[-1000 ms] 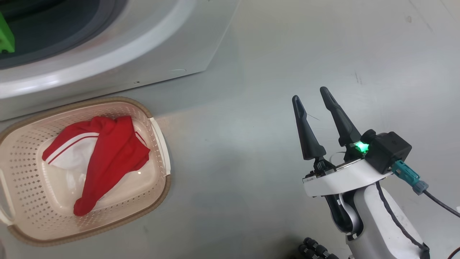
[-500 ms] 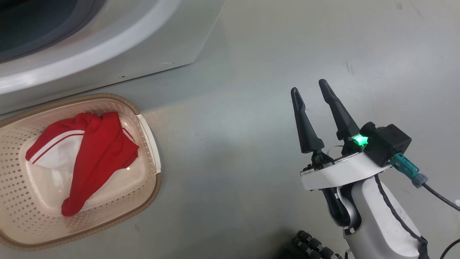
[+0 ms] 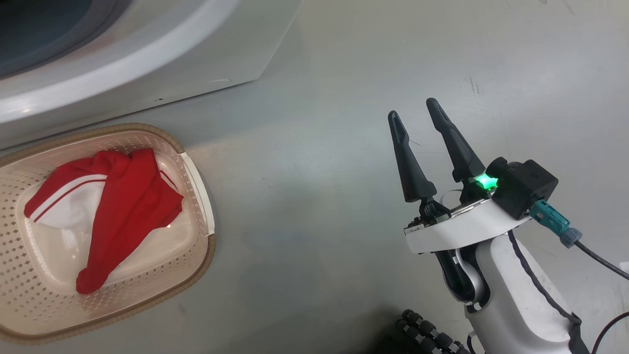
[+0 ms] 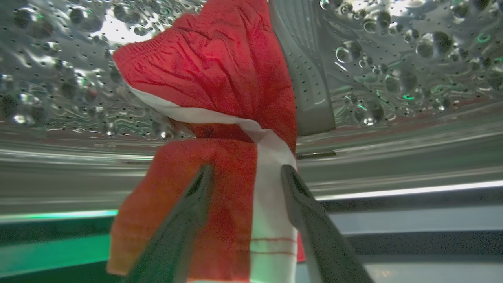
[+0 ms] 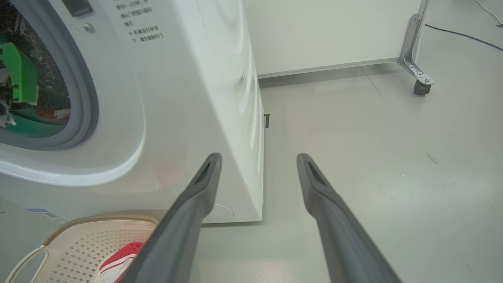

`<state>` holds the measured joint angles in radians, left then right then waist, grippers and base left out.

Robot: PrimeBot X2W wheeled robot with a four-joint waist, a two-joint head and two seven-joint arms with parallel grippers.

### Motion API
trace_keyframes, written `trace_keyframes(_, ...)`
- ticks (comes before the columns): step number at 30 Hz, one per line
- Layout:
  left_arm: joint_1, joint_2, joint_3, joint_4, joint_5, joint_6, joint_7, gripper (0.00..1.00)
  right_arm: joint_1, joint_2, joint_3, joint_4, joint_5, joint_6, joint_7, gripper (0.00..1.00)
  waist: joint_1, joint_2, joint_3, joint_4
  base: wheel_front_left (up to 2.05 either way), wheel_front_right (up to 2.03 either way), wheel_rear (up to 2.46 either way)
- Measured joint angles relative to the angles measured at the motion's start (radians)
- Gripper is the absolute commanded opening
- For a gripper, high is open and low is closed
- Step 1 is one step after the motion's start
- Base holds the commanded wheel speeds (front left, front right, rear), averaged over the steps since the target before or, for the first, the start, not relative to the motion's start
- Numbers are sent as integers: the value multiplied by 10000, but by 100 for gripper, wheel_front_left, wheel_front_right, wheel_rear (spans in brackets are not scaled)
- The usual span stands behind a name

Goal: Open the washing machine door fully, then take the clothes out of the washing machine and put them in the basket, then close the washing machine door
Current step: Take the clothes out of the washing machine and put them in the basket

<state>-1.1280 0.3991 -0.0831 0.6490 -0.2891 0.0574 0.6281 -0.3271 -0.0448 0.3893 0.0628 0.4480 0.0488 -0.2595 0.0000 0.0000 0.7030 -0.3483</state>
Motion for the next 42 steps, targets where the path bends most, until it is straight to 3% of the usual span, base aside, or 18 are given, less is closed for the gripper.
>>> trace_keyframes(2,-1,-23,0,113,-15,0,153,45,-15,0,0,2,6,0,0,100,0,0,19,-20,0,0,0)
trace_keyframes(3,-15,-25,0,123,-15,0,173,40,-18,0,0,4,6,-2,0,100,0,0,26,-27,0,0,0)
trace_keyframes(5,-68,-25,13,173,-35,0,263,0,-25,0,2,6,6,-2,0,100,0,0,42,-40,0,0,0)
trace_keyframes(19,-226,-94,144,278,-127,6,54,0,-141,0,-31,59,10,-94,0,100,0,0,20,-53,0,0,0)
trace_keyframes(42,963,-1407,449,-596,-623,8,-3814,0,-111,-6,-391,380,-556,-161,0,100,0,0,-778,630,0,0,0)
